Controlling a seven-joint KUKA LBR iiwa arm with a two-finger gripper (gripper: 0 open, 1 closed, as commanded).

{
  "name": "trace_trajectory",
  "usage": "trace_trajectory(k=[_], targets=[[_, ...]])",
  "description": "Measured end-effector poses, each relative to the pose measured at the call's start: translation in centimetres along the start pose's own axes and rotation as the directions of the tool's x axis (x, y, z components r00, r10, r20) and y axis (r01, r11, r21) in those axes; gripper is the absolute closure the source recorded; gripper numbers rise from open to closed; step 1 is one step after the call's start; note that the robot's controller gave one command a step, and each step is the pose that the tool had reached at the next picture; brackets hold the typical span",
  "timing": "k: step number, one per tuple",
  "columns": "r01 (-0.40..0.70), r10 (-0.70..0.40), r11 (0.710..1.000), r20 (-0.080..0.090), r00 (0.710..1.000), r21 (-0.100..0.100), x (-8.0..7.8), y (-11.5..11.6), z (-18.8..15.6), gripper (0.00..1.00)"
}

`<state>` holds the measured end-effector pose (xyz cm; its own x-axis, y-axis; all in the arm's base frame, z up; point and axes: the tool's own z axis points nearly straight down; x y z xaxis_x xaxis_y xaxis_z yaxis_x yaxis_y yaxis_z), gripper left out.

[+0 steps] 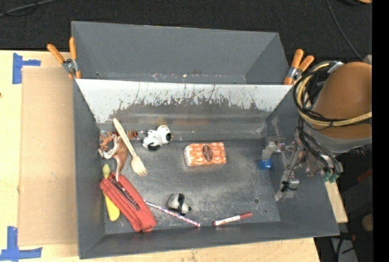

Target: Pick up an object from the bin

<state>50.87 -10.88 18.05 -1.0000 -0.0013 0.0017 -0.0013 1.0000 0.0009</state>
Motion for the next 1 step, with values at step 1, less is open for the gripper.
trace_trajectory(k=[1], targets=[[-0.064,0.064,0.998,-0.002,0.998,-0.001,-4.96,5.9,-0.51,0.0]])
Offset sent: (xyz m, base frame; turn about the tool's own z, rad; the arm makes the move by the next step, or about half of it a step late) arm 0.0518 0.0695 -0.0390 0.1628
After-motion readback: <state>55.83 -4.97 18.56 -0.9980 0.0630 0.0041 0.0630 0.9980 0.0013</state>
